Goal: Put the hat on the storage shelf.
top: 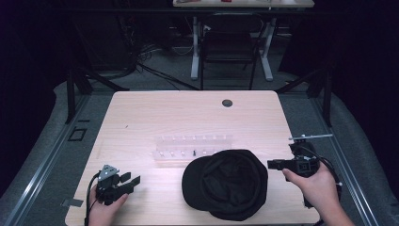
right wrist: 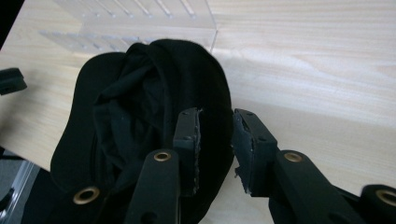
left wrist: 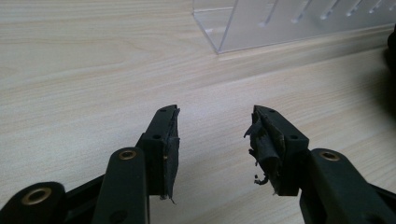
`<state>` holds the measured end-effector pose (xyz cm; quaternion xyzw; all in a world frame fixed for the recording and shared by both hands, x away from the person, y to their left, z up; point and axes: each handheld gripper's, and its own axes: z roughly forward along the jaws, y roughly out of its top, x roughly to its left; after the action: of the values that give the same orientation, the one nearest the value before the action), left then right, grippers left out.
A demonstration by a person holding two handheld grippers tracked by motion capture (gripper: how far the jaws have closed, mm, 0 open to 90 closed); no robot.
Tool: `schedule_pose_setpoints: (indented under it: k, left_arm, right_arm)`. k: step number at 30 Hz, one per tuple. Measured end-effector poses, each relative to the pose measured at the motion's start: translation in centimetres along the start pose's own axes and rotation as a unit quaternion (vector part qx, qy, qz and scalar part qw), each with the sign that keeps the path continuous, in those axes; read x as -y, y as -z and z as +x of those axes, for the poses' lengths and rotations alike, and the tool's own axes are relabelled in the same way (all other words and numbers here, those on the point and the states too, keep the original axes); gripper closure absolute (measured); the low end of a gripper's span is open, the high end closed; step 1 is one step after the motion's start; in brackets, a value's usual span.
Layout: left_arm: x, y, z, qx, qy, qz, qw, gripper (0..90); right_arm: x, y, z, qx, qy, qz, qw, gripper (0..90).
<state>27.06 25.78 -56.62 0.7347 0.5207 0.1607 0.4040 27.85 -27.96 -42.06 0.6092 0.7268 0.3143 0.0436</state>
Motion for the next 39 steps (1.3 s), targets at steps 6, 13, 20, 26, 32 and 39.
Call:
schedule_pose_setpoints:
  k: [6, 13, 20, 26, 32, 39]
  left_arm:
    - [0.1, -0.1, -0.2, 0.001, -0.002, -0.001, 1.0, 51.9]
    - [0.1, -0.2, -0.2, 0.003, -0.003, 0.0, 1.0, 51.6]
    - [0.0, -0.1, -0.1, 0.003, -0.002, 0.001, 1.0, 51.6]
    - [0.0, 0.0, 0.0, 0.003, -0.001, 0.001, 1.0, 51.6]
    - [0.0, 0.0, 0.1, 0.003, 0.0, 0.002, 1.0, 51.6]
    - [0.0, 0.0, 0.1, -0.001, 0.001, -0.001, 1.0, 51.6]
  right_arm:
    - [-0.2, -0.2, 0.4, 0.001, 0.01, 0.018, 0.9998, 70.3]
    - [-0.2, -0.7, 0.9, 0.011, 0.014, 0.041, 0.999, 69.1]
    - [-0.1, -1.0, 1.4, 0.01, 0.019, 0.054, 0.9983, 68.9]
    - [0.1, -1.9, 1.6, 0.023, 0.027, 0.08, 0.9961, 70.7]
    - [0.0, -2.6, 1.8, 0.034, 0.02, 0.097, 0.9945, 71.9]
    - [-0.2, -2.9, 1.6, 0.04, 0.012, 0.112, 0.9929, 74.4]
